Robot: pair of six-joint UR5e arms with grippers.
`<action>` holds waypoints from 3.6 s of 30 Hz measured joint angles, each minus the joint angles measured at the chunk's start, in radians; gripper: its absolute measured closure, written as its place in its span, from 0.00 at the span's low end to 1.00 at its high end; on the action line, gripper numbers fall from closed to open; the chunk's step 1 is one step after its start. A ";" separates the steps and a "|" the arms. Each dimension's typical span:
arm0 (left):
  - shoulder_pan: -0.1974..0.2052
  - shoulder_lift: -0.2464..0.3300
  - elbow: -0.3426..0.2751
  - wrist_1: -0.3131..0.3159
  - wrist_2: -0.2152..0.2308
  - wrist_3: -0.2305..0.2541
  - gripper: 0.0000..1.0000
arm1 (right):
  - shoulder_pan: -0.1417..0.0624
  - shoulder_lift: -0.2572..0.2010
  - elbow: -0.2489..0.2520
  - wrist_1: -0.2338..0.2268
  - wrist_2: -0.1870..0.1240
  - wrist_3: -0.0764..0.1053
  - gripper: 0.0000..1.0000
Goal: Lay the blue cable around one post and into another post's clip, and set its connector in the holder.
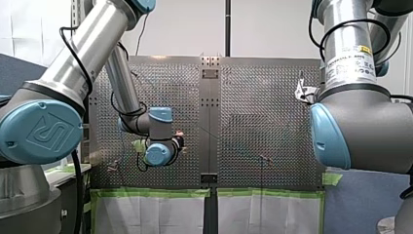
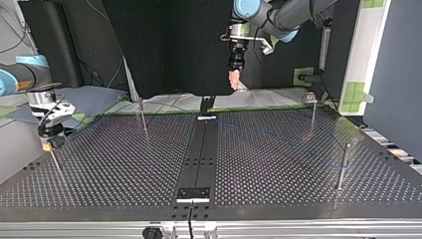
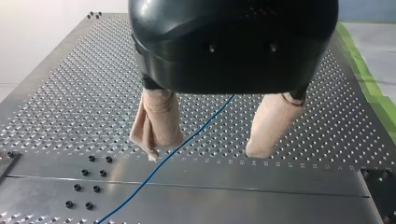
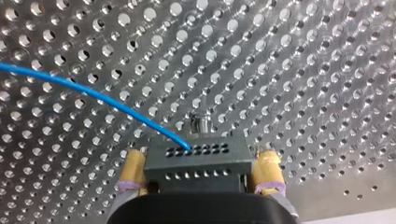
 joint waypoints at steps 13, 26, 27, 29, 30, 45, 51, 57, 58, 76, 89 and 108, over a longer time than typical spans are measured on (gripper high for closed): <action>0.000 0.000 0.000 -0.003 0.000 0.000 0.00 | 0.000 0.000 0.000 0.008 0.038 0.000 0.00; 0.000 0.000 0.000 -0.003 -0.001 0.000 0.00 | 0.000 0.000 0.000 0.013 0.079 0.001 0.00; 0.000 0.000 0.000 -0.003 -0.001 0.000 0.00 | 0.000 0.000 0.000 0.013 0.083 0.002 0.00; 0.000 0.000 -0.001 -0.003 -0.002 0.000 0.00 | 0.000 0.000 0.000 0.014 0.089 0.002 0.00; 0.001 0.000 -0.004 -0.003 -0.002 0.000 0.00 | 0.000 0.000 0.000 0.015 0.093 0.002 0.00; 0.013 0.000 -0.017 0.000 -0.001 0.000 0.00 | 0.000 -0.001 0.000 0.034 0.181 0.003 0.00; 0.018 0.000 -0.017 0.000 0.000 0.000 0.00 | 0.000 0.000 0.000 0.047 0.227 0.003 0.00; 0.021 0.000 -0.017 0.000 0.001 0.000 0.00 | 0.000 0.000 0.000 0.061 0.252 0.003 0.00; 0.022 0.000 -0.017 0.000 0.001 0.000 0.00 | 0.001 0.000 0.000 0.064 0.254 0.002 0.00; 0.029 0.000 -0.018 0.000 0.002 0.000 0.00 | 0.006 0.002 0.090 -0.003 0.264 0.003 0.00; 0.034 0.000 -0.018 -0.002 0.002 0.000 0.00 | 0.010 0.003 0.169 -0.083 0.263 0.003 0.00; 0.046 0.000 -0.019 -0.003 0.010 -0.003 0.00 | 0.084 0.006 0.254 -0.189 0.218 -0.053 0.00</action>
